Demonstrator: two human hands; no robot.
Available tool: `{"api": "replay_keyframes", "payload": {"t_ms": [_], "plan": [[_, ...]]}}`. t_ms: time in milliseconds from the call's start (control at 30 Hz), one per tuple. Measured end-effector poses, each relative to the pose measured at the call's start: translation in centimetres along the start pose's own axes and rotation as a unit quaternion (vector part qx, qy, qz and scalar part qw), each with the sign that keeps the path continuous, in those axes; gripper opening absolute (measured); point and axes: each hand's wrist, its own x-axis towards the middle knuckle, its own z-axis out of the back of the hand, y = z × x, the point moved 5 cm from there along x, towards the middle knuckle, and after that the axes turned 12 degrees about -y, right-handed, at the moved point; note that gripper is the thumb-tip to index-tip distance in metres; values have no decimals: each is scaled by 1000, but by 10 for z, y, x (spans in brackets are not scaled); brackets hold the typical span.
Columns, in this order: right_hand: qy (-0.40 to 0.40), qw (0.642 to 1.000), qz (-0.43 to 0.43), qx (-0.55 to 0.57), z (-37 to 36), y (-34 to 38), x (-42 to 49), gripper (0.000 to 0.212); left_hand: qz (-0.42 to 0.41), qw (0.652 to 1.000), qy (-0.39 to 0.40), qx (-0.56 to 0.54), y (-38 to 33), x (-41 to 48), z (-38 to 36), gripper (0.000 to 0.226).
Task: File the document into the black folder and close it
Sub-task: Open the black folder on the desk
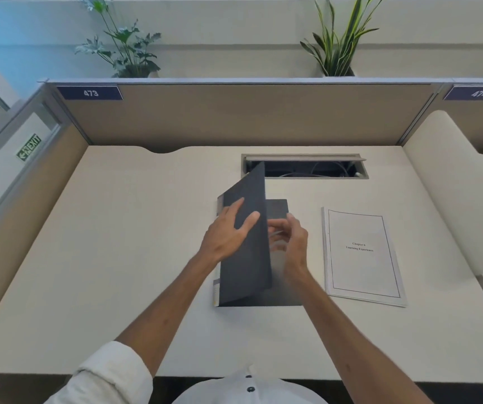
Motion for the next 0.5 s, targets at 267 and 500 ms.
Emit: {"api": "replay_keyframes", "payload": {"t_ms": [267, 500], "plan": [[149, 982, 78, -83, -47, -17, -27, 48, 2, 997, -68, -23, -5, 17, 46, 69], [231, 788, 243, -517, -59, -71, -27, 56, 24, 986, -137, 90, 38, 20, 91, 85]]}}
